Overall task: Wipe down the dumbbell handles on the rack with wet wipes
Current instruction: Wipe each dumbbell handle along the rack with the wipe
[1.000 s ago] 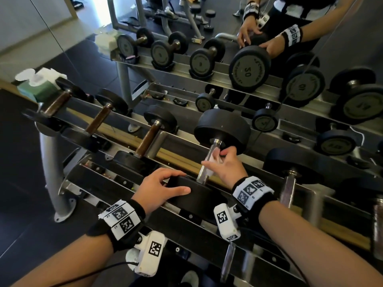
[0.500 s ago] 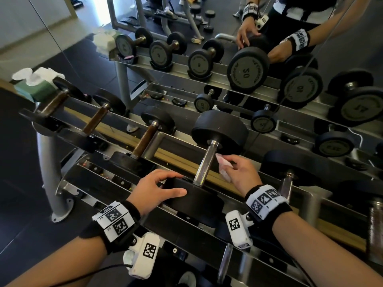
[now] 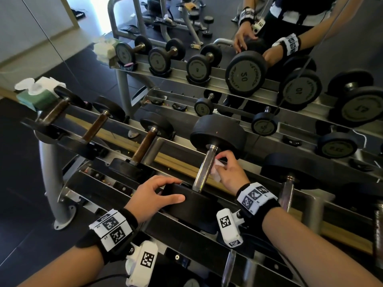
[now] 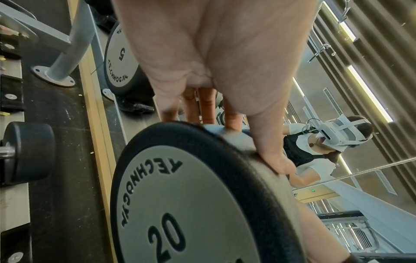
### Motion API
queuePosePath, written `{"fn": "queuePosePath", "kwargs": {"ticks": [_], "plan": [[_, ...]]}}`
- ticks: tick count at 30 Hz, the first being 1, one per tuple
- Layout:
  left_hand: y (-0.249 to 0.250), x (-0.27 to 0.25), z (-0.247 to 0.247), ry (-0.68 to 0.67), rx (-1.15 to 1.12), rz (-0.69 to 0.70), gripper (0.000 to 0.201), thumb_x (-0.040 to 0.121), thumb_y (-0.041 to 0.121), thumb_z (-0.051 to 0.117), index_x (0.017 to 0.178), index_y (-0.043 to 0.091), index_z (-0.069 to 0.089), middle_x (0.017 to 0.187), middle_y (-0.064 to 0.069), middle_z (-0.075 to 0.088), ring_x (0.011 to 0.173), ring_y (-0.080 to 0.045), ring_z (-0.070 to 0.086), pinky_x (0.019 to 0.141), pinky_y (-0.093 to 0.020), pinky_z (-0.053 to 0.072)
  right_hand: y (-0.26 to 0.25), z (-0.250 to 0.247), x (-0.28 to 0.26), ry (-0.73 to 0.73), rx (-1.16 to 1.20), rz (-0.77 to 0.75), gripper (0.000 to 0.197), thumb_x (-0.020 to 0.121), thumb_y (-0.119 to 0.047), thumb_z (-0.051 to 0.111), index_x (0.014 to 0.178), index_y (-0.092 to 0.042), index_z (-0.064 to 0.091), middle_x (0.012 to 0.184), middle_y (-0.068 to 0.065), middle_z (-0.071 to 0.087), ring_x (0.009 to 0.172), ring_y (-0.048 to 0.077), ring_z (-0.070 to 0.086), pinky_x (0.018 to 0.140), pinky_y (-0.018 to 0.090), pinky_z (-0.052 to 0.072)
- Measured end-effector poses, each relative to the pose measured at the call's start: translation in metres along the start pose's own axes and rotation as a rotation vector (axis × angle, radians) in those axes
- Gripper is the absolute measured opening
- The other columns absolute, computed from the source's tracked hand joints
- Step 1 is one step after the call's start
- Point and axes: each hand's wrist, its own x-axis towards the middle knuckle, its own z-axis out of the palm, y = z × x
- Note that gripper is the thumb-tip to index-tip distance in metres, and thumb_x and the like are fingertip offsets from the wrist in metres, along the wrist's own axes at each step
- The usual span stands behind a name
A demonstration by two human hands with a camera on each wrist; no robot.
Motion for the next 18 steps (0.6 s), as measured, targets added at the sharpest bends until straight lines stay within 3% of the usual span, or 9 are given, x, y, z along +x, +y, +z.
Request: {"fn": "queuePosePath", "kwargs": {"ticks": [4, 7, 10, 13, 15, 18], "plan": [[0.0, 0.0, 0.0, -0.003, 0.003, -0.006, 0.05, 0.065, 0.049, 0.078, 0.114, 0.047, 0.066, 0.12, 0.018, 0.056, 0.103, 0.012, 0.054, 0.067, -0.002, 0.048, 0.003, 0.0, -0.001, 0.01, 0.084, 0.02, 0.024, 0.097, -0.01, 0.053, 0.102, -0.033, 0.056, 0.112, 0.009, 0.063, 0.103, 0.028, 0.063, 0.093, 0.051, 0.053], [-0.001, 0.001, 0.0, 0.003, 0.014, -0.008, 0.046, 0.07, 0.043, 0.08, 0.114, 0.046, 0.066, 0.12, 0.017, 0.056, 0.102, 0.013, 0.054, 0.068, -0.002, 0.048, 0.01, 0.003, 0.0, 0.044, 0.255, 0.11, 0.027, 0.096, -0.005, 0.052, 0.096, -0.03, 0.06, 0.112, 0.012, 0.062, 0.107, 0.031, 0.062, 0.097, 0.053, 0.052], [-0.001, 0.001, -0.001, -0.002, 0.028, -0.015, 0.047, 0.069, 0.045, 0.08, 0.114, 0.047, 0.066, 0.121, 0.018, 0.056, 0.106, 0.006, 0.056, 0.071, -0.006, 0.05, 0.009, 0.005, 0.005, 0.036, 0.564, 0.228, 0.027, 0.097, 0.002, 0.049, 0.099, -0.021, 0.063, 0.121, 0.016, 0.059, 0.111, 0.032, 0.061, 0.087, 0.043, 0.057], [0.0, 0.002, -0.002, -0.012, 0.05, -0.022, 0.051, 0.066, 0.05, 0.077, 0.115, 0.047, 0.064, 0.122, 0.019, 0.055, 0.113, -0.001, 0.054, 0.084, -0.015, 0.048, 0.003, 0.004, 0.008, 0.016, 0.789, 0.288, 0.025, 0.097, 0.006, 0.046, 0.111, -0.01, 0.06, 0.123, 0.018, 0.057, 0.114, 0.033, 0.059, 0.078, 0.036, 0.056], [0.0, 0.002, -0.002, -0.02, 0.056, -0.023, 0.053, 0.066, 0.052, 0.075, 0.117, 0.047, 0.064, 0.123, 0.019, 0.054, 0.115, -0.003, 0.052, 0.089, -0.017, 0.045, 0.006, 0.005, 0.001, -0.023, 0.817, 0.28, 0.025, 0.097, 0.009, 0.045, 0.11, -0.007, 0.058, 0.122, 0.02, 0.058, 0.109, 0.032, 0.061, 0.078, 0.034, 0.055], [0.0, 0.003, -0.002, -0.027, 0.078, -0.02, 0.053, 0.067, 0.052, 0.075, 0.117, 0.047, 0.063, 0.124, 0.019, 0.053, 0.117, -0.003, 0.051, 0.09, -0.017, 0.044, 0.015, 0.005, -0.012, -0.134, 0.673, 0.276, 0.024, 0.096, 0.008, 0.046, 0.106, -0.009, 0.059, 0.122, 0.022, 0.06, 0.103, 0.03, 0.064, 0.078, 0.034, 0.057]]}}
